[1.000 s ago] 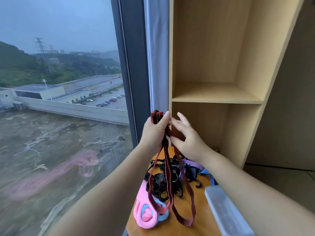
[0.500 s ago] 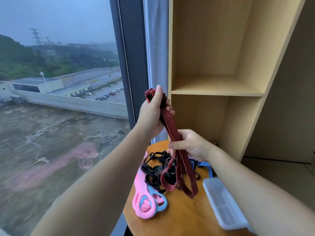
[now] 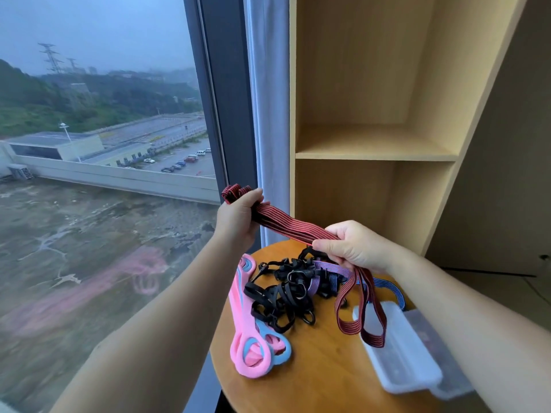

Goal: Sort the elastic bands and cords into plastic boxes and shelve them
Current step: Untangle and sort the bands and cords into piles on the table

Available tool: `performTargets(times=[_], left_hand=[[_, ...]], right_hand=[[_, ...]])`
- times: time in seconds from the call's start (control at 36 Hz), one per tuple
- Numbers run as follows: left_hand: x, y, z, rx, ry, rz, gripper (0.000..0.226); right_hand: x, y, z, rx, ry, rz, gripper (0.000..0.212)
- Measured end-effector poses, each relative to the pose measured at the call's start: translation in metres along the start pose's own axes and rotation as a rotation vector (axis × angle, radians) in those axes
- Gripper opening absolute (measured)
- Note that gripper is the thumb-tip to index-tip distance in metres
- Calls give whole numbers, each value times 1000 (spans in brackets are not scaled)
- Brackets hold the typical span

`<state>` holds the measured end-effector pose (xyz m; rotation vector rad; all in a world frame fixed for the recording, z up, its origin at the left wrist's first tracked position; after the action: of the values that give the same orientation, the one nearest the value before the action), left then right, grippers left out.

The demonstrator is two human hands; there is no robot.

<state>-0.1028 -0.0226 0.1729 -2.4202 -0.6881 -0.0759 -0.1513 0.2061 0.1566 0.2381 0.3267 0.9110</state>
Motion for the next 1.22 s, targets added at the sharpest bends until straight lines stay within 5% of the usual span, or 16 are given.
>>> performTargets(times=[0.14, 0.22, 0.33, 0.44, 0.58, 0.72, 0.83, 1.03, 1.22], left_hand=[[-3, 28, 5, -306, 113, -146, 37], [1, 34, 12, -702, -73, -258, 50], [19, 14, 21, -900, -244, 114, 30], [34, -9, 41, -919, -95, 497, 63], [40, -19, 62, -923, 33, 572, 78], [48, -20, 63, -940, -41, 590, 51], [51, -12, 48, -1022, -27, 554, 51], [56, 3, 31, -747, 439, 802, 41], [55, 5, 41, -648, 389, 705, 38]], right_hand=[[-12, 13, 18, 65, 31, 30, 27], [-22, 13, 30, 174, -8, 92, 31], [-34, 2, 43, 452, -108, 263, 48], [-34, 4, 50, 581, -166, 365, 49], [-21, 18, 56, 564, -167, 363, 42], [-14, 23, 55, 596, -188, 349, 41], [-16, 30, 54, 693, -176, 302, 41], [-35, 6, 58, 753, -19, 311, 32], [-41, 7, 44, 786, 1, 252, 27]])
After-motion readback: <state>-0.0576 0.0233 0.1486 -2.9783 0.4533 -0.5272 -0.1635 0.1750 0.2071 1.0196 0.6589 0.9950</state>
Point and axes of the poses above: each hand's wrist, its own x-axis away from the middle knuckle, its own y-axis out of the back of the hand, z = x × y, the point moved 1 cm from there along -x, towards the middle knuckle, and after that the axes turned 9 degrees about y, right-handed, at the moved point
